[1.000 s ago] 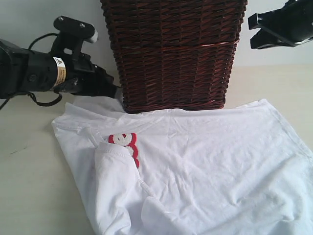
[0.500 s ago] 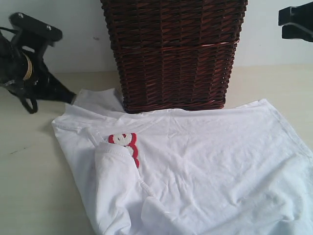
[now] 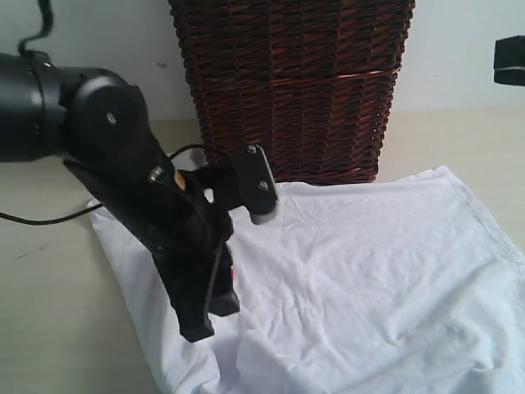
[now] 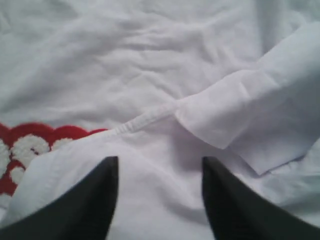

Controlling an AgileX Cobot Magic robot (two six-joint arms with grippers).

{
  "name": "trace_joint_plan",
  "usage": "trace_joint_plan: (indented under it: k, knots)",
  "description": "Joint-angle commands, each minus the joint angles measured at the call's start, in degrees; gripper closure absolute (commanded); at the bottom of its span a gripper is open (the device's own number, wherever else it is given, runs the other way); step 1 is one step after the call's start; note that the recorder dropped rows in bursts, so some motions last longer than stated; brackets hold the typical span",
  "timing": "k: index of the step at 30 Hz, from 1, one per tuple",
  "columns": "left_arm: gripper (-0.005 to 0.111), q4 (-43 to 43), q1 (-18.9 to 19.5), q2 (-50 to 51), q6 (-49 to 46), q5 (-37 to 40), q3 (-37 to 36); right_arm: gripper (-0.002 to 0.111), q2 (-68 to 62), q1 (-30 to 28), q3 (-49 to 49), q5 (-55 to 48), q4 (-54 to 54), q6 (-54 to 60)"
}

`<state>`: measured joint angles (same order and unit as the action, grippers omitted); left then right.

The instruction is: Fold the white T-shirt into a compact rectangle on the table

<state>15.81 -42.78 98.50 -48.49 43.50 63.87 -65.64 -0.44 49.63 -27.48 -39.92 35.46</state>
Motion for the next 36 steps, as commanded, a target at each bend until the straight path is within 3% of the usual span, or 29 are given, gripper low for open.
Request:
trace_joint_plan:
  k: [1, 5, 8, 13, 18, 27, 32, 34, 36]
  knots:
    - [0.036, -8.56, -2.46, 3.60, 6.35, -8.12, 0.38, 0.103, 0.34, -0.31, -2.92, 0.91, -0.37, 2.42]
    - [0.036, -13.92, -2.32, 7.14, 15.69, -12.97, 0.38, 0.103, 0.34, -0.31, -5.56, 4.20, -1.32, 4.20]
    - [0.045, -20.89, -2.17, 10.12, 21.72, -11.67, 0.50, 0.103, 0.23, -0.31, -6.47, 5.49, -1.79, 4.37]
    - [0.070, -33.19, -2.17, 12.66, 31.79, -6.59, 0.50, 0.103, 0.23, -0.31, -6.47, 5.16, -1.79, 4.51]
    - [0.107, -33.57, -2.32, 12.58, 31.78, -1.92, 0.50, 0.103, 0.23, -0.31, -6.47, 4.98, -1.79, 4.95]
    - [0.107, -31.29, -2.64, 8.48, 30.55, 15.58, 0.50, 0.103, 0.23, -0.31, -6.47, 5.14, -1.79, 5.31]
    - [0.107, -25.92, -2.64, 4.84, 30.80, 25.57, 0.39, 0.103, 0.23, -0.31, -6.47, 5.14, -1.79, 5.31]
    - [0.107, -25.14, -2.64, 3.61, 30.96, 24.84, 0.28, 0.103, 0.23, -0.31, -6.47, 5.14, -1.79, 5.45]
    - [0.107, -24.92, -2.64, 2.81, 32.54, 18.63, 0.28, 0.103, 0.23, -0.31, -6.47, 5.14, -1.79, 5.45]
